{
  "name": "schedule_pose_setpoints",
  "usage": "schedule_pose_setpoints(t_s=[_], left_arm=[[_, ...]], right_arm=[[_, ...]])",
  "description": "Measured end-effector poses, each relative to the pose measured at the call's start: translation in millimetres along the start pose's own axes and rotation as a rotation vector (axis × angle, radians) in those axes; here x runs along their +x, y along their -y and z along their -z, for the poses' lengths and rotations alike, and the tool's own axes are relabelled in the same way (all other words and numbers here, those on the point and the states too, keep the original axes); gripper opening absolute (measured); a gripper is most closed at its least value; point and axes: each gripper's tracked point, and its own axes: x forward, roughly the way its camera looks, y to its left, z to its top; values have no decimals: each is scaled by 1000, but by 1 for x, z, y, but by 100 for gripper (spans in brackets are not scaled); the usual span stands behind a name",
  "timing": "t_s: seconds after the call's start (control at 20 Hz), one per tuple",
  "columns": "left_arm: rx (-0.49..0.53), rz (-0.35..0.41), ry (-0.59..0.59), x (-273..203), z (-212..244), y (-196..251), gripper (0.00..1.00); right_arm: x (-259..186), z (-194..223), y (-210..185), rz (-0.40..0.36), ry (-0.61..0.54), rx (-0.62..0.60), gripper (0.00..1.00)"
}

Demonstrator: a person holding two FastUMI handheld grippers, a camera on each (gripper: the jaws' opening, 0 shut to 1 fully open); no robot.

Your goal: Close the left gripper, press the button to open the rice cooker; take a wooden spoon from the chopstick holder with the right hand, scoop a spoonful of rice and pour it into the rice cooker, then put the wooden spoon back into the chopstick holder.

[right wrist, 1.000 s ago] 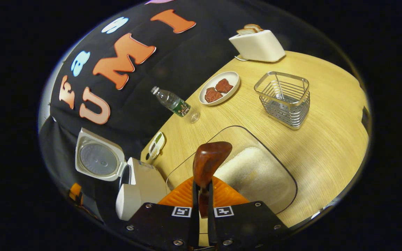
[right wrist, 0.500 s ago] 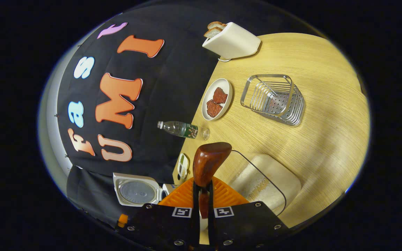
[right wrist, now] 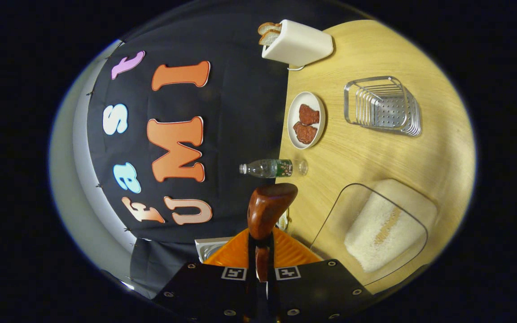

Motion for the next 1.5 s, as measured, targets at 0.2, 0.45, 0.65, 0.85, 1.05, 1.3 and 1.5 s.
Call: schedule_pose_setpoints(t_s=[0.2, 0.45, 0.65, 0.85, 1.05, 1.3, 1.5], left_arm=[[-20, -35, 5, -5, 1, -18, 99], [-32, -107, 20, -16, 3, -52, 99], [-60, -172, 9, -25, 12, -81, 99], [-67, -218, 5, -28, 18, -100, 99], [-66, -230, 2, -30, 23, -106, 99], [-83, -247, -8, -30, 28, -113, 99], [-90, -267, -24, -34, 38, -121, 99]], right_arm=[[22, 26, -28, -44, -60, 3, 9], [56, 63, -59, -62, -154, -18, 9], [87, 92, -75, -65, -219, -21, 9], [113, 115, -84, -35, -254, -85, 9], [138, 134, -95, 1, -247, -241, 9], [163, 149, -105, 24, -246, -453, 9], [175, 162, -108, 39, -243, -617, 9]])
